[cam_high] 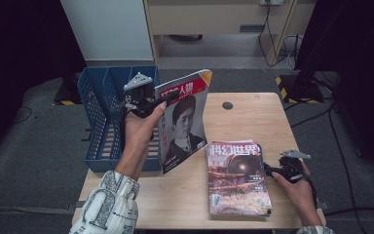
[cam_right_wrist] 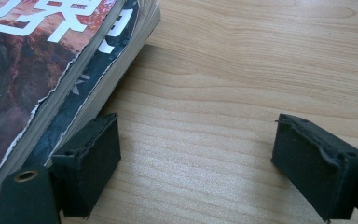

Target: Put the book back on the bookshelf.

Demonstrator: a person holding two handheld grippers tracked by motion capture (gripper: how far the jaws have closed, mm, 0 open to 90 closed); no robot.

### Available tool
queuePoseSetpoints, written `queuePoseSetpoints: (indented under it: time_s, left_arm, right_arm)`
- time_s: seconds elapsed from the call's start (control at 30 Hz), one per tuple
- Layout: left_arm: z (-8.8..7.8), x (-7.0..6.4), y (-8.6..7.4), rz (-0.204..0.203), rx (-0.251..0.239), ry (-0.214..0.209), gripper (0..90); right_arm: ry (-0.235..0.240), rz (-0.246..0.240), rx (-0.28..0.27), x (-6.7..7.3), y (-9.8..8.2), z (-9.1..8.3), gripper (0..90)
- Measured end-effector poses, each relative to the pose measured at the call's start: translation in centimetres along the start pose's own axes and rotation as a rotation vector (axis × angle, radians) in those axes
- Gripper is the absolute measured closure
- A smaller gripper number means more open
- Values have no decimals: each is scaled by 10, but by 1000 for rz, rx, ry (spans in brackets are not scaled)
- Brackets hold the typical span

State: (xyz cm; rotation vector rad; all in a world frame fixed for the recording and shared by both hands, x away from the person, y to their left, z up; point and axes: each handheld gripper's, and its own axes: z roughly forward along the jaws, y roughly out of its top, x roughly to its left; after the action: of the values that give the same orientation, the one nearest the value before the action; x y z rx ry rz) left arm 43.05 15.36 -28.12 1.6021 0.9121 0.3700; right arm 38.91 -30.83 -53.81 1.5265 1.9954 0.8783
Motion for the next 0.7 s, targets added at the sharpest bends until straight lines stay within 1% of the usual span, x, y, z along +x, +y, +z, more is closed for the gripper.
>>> queuePoseSetpoints:
  time_s: [0.33, 0.37, 0.4, 0.53, 0.6, 0.63, 0.7]
  left_arm:
    - [-19, 7, 6, 2, -17, 31, 862]
    - [-23, 9, 7, 3, -19, 39, 863]
    - [-23, 9, 7, 3, -19, 39, 862]
    - [-34, 13, 11, 3, -31, 53, 863]
    - [-39, 15, 12, 5, -34, 63, 863]
    - [-44, 17, 14, 4, -38, 74, 863]
    - [-46, 19, 14, 5, -39, 79, 863]
  right_arm:
    - [-3, 2, -1, 0, 0, 0, 153]
    - [-4, 2, -2, 0, 0, 0, 153]
    - [-4, 2, -2, 0, 0, 0, 153]
    - [-4, 3, -2, 0, 0, 0, 153]
    - [-4, 3, -2, 0, 0, 0, 153]
    - [-4, 3, -2, 0, 0, 0, 153]
    - [-4, 3, -2, 0, 0, 0, 153]
